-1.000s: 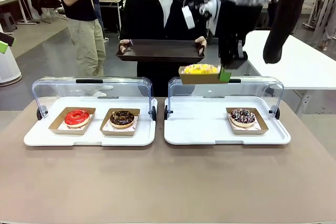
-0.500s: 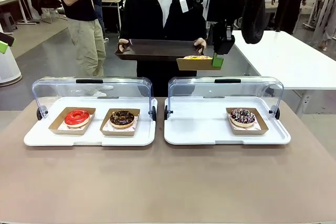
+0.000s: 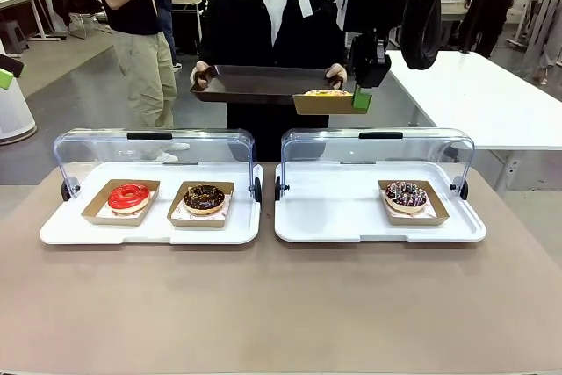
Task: Provide the desired donut to the person.
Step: Pick up and lift the Paper togo box containing the Donut pointed at by the person, then place the picked Paper togo box onto the Handle tray extended by the person.
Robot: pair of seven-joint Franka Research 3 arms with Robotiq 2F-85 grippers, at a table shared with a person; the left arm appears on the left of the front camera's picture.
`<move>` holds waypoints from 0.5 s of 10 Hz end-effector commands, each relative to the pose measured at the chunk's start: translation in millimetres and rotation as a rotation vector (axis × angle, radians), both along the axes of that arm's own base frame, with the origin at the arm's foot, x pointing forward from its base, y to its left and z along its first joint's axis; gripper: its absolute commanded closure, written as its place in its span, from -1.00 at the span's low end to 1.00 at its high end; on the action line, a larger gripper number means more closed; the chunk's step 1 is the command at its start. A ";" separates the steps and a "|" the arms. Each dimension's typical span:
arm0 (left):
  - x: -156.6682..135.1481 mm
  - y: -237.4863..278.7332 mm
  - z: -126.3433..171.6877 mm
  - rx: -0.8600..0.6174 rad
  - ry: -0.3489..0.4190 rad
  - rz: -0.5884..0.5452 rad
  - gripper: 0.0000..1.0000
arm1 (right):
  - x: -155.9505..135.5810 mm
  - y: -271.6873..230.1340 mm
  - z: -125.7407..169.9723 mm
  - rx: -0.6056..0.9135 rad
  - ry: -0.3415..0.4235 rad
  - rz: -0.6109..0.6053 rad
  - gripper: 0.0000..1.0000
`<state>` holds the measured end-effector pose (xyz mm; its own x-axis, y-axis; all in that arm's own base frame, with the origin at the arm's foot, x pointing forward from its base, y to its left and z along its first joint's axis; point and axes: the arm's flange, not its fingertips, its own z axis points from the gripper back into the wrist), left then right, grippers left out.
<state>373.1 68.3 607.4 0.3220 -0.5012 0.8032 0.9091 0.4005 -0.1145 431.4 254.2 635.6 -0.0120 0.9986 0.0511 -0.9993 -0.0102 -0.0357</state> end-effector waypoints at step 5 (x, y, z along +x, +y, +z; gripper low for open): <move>-0.8 -1.1 1.0 -0.018 -0.006 -0.004 -1.00 | -3.6 -3.6 -4.6 -0.003 0.005 -0.013 1.00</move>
